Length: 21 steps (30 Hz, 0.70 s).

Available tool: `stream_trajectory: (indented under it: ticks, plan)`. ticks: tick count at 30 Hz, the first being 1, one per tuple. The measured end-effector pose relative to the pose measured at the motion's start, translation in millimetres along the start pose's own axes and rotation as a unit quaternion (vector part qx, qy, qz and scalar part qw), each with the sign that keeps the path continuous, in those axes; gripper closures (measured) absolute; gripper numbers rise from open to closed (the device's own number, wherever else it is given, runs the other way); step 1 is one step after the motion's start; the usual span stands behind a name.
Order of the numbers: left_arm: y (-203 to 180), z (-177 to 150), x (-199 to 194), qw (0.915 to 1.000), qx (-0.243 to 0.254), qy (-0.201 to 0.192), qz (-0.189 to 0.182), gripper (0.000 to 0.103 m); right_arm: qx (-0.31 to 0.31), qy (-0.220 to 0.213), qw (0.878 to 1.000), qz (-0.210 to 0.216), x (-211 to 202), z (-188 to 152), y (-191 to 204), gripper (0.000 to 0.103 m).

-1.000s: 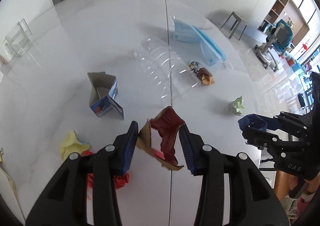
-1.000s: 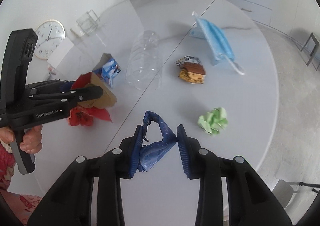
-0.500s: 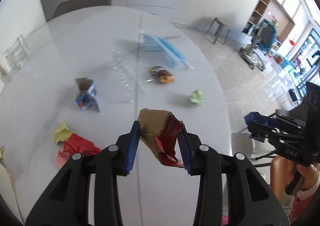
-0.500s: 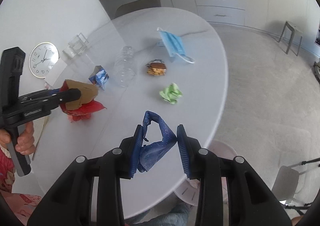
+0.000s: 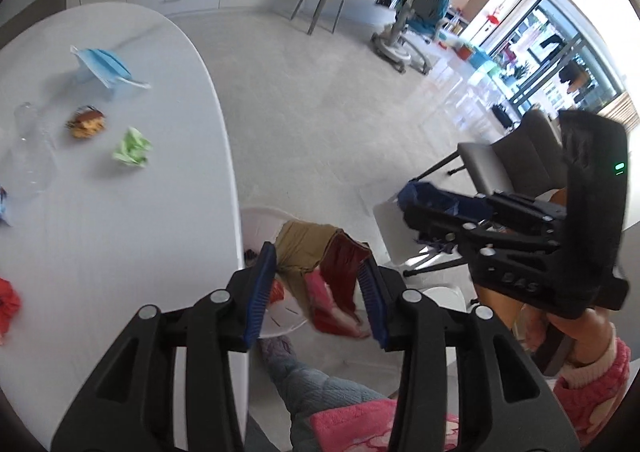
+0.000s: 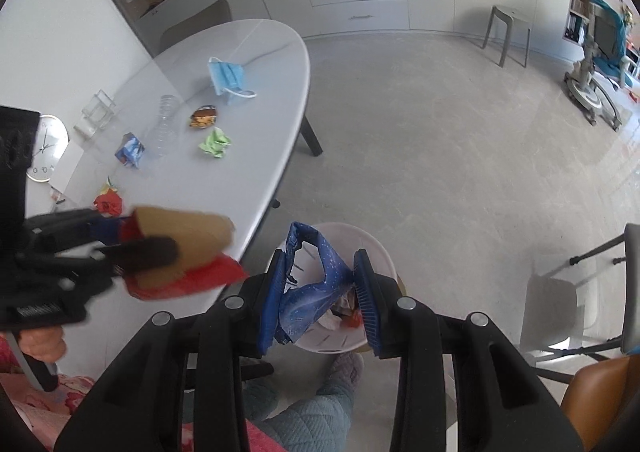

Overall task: Collect trash
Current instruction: 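Carry both items to the white bin and release them inside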

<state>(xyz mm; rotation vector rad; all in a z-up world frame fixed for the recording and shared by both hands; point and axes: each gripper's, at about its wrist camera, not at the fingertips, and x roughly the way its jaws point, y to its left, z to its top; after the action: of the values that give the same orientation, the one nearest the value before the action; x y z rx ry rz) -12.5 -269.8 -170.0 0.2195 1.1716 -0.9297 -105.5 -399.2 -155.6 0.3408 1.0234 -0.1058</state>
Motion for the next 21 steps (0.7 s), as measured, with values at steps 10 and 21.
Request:
stream_trajectory:
  ticks: [10,21]
  plan:
    - [0.7,4.2,-6.1,0.9972,-0.034,-0.020,0.063,0.023,-0.014,0.014,1.000,0.016,10.3,-0.7,-6.2,0.068]
    - [43.9,-17.3,-59.7,0.9859,-0.084,-0.052,0.135,0.008,-0.039,0.044,0.998,0.028,39.7,-8.0,23.8,0.067]
